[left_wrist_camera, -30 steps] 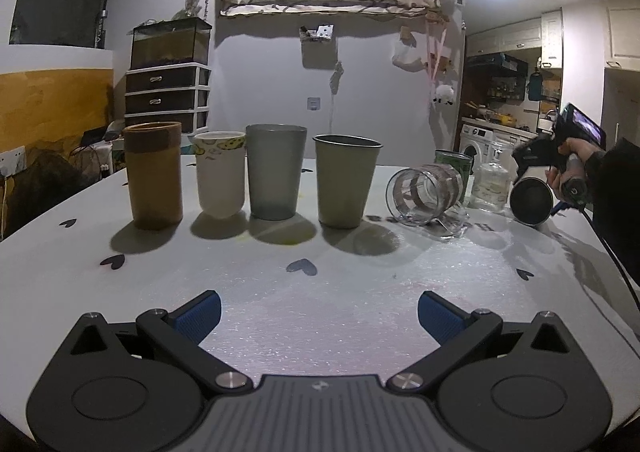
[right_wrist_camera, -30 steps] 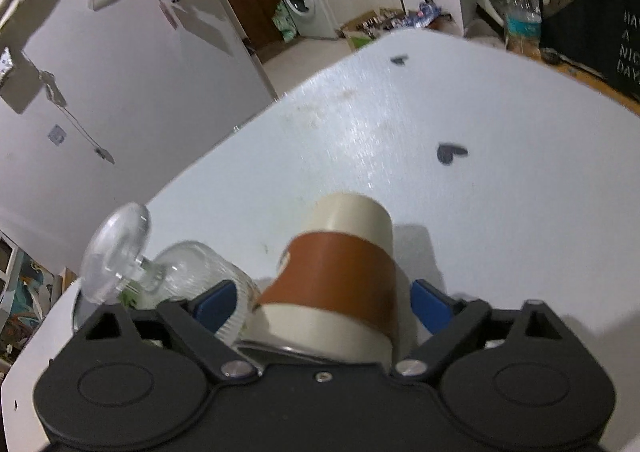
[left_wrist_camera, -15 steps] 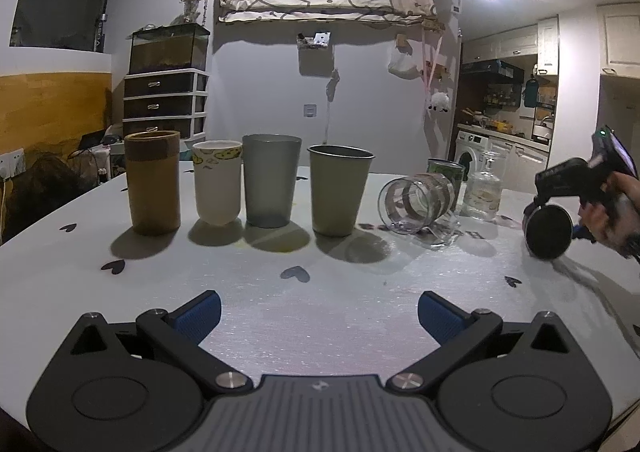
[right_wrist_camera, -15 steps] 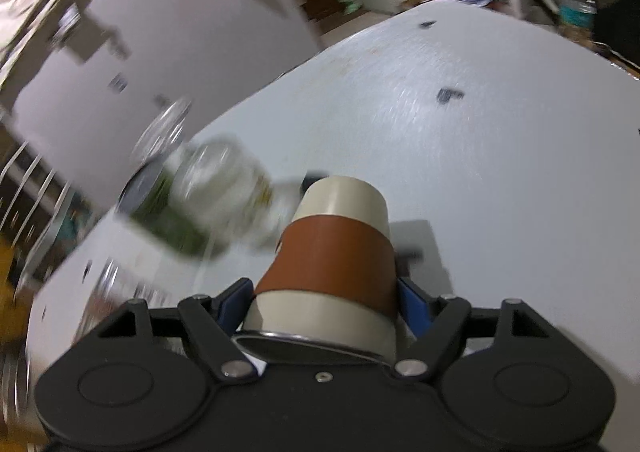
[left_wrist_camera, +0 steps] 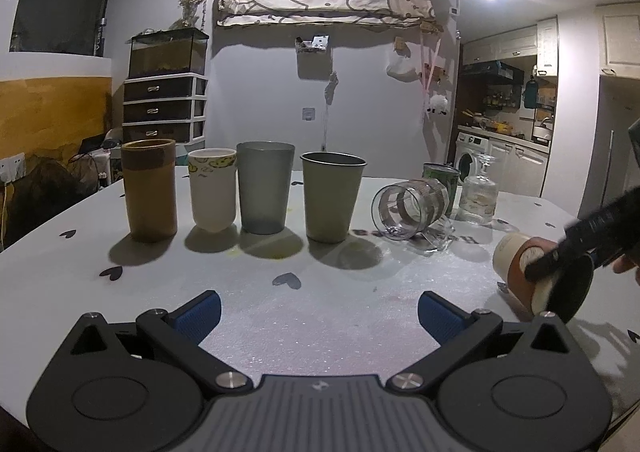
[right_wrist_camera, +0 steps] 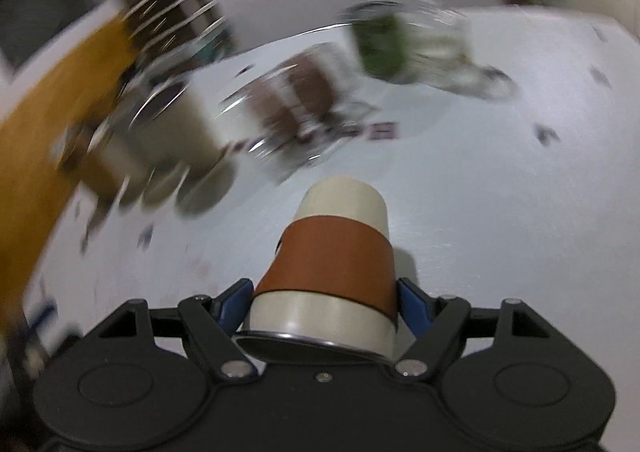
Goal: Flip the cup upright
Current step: 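Lift the cream cup with the right tool and rotate it toward the left tool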
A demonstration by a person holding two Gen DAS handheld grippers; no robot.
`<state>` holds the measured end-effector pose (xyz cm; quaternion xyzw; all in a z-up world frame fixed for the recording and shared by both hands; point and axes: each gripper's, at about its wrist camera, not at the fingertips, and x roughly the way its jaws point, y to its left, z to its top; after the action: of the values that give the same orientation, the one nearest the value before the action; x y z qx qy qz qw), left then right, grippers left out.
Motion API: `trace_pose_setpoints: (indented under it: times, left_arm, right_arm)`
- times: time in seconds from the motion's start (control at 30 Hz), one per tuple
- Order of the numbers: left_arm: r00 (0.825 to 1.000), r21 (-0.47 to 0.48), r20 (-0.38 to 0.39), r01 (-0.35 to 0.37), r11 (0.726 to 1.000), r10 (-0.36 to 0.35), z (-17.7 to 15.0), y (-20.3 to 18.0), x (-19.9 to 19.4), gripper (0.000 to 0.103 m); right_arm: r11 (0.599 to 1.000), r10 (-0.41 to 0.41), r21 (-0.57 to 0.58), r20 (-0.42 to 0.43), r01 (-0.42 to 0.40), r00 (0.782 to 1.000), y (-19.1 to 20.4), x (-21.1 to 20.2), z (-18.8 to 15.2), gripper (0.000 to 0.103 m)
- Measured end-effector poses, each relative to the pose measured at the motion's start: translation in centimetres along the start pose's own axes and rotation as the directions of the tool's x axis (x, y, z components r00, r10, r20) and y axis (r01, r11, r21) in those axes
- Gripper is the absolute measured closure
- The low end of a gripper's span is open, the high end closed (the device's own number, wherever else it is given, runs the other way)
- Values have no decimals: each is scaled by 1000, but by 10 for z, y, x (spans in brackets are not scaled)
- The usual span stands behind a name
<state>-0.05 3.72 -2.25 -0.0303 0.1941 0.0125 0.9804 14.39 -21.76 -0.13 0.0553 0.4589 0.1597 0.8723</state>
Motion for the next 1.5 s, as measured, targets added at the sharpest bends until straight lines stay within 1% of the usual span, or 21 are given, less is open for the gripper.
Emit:
trace_pose_setpoints:
  times: [0.03, 0.1, 0.17, 0.3, 0.4, 0.47, 0.53, 0.57, 0.73, 0.8, 0.83, 0.9, 0.97, 1.0, 1.03, 1.07, 1.13, 1.2, 1.37, 1.43, 1.5]
  left_arm:
    - [1000, -5, 0, -1, 1000, 1, 0, 1, 0, 0]
    - [1000, -12, -2, -3, 1000, 3, 1, 3, 1, 0]
    - [1000, -18, -5, -3, 1000, 3, 1, 4, 2, 0]
    - [1000, -28, -8, 1, 1000, -1, 4, 6, 4, 0]
    - [999, -44, -29, 38, 998, -39, 10, 9, 13, 0]
    - [996, -62, -51, 69, 996, -72, 14, 10, 22, 0]
    - [991, -74, -89, 95, 993, -102, 20, 10, 35, 0]
    - [988, -76, -103, 106, 991, -114, 21, 9, 42, 0]
    - [964, -54, -213, 151, 987, -159, 31, -1, 84, 0]
    - [950, -55, -249, 178, 982, -186, 35, -5, 97, 0]
    - [942, -59, -265, 199, 978, -207, 36, -6, 102, 0]
    - [918, -70, -306, 241, 968, -251, 37, -9, 112, 0]
    - [889, -82, -355, 278, 957, -288, 36, -11, 121, 0]
    - [876, -82, -378, 292, 953, -300, 34, -12, 125, 0]
    - [869, -86, -389, 298, 951, -307, 33, -13, 126, 0]
    - [866, -91, -394, 297, 951, -308, 31, -12, 127, 0]
    - [863, -96, -400, 296, 950, -309, 28, -8, 125, 0]
    - [858, -109, -401, 304, 947, -321, 26, -3, 121, 0]
    - [865, -104, -403, 281, 954, -299, 21, 9, 105, 0]
    - [869, -96, -403, 271, 958, -287, 18, 11, 98, 0]
    - [869, -95, -403, 272, 958, -286, 17, 13, 92, 0]
  right_arm:
    - [997, -15, -78, -13, 14, 1000, 12, 0, -1, 25]
    - [973, -34, -231, -33, 26, 999, 35, -2, -7, 25]
    - [930, -38, -367, -44, 19, 998, 56, -3, -17, 25]
    - [808, 7, -588, -38, -28, 999, 97, -3, -41, 25]
    - [733, 63, -677, -40, -73, 997, 116, -6, -53, 26]
    - [677, 66, -734, -13, -54, 998, 127, -7, -61, 26]
    - [645, 74, -763, 6, -43, 997, 131, -7, -64, 26]
    - [638, 77, -769, 9, -42, 997, 131, -8, -64, 26]
    - [605, 93, -796, 36, -28, 995, 131, -13, -70, 26]
    - [586, 103, -810, 41, -28, 994, 132, -13, -75, 26]
    - [576, 111, -817, 41, -30, 993, 132, -13, -76, 26]
    - [554, 126, -832, 45, -32, 991, 133, -14, -80, 26]
    - [535, 135, -844, 58, -24, 989, 132, -16, -84, 26]
    - [531, 131, -847, 64, -16, 989, 131, -16, -86, 26]
    - [532, 120, -847, 69, -5, 990, 130, -16, -87, 26]
    - [536, 104, -844, 78, 10, 992, 129, -15, -89, 25]
    - [539, 74, -841, 105, 49, 992, 126, -14, -91, 18]
    - [548, 54, -833, 127, 77, 990, 121, -14, -94, 16]
    - [594, -19, -787, 191, 165, 981, 105, -18, -95, 15]
    - [631, -42, -750, 219, 196, 975, 97, -19, -92, 15]
    - [674, -63, -704, 249, 225, 966, 89, -20, -88, 15]
